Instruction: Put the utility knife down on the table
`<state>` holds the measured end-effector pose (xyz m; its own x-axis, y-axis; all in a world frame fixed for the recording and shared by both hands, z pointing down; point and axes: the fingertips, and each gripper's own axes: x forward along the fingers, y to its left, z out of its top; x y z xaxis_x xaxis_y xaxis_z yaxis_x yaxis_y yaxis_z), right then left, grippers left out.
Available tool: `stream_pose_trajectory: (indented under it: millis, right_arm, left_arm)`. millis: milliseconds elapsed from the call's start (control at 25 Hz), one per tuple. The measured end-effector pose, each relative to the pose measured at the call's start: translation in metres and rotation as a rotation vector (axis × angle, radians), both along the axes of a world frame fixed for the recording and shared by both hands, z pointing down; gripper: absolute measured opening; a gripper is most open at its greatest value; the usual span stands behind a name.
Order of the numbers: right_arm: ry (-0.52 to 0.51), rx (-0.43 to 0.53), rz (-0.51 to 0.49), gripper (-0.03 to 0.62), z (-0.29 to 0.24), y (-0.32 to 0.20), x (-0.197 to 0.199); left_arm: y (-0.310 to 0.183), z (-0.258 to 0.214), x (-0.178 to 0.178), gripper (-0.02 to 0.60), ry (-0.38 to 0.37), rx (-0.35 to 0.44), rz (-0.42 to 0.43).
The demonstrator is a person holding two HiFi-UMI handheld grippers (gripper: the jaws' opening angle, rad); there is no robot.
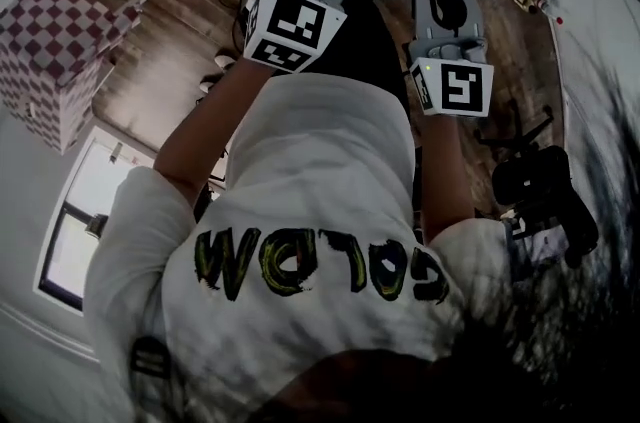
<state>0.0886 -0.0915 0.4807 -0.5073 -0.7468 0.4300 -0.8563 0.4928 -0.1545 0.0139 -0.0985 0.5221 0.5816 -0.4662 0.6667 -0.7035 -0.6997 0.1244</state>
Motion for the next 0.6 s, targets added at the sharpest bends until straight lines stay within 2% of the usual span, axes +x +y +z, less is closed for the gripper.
stream_pose_trajectory:
  millis: [360,600]
  right_arm:
    - [-0.03,0.154,-0.025,0.002,-0.118,0.006,-0.005]
    - [-0.111,0.233,-0.034,0.002,-0.186,0.016,0.009]
  left_arm:
    - [0.008,-0.142,0.005,0.161,0.182,0.146,-0.023]
    - [0.024,-0.209,0.033,0.147,0.278,0.236,-0.003]
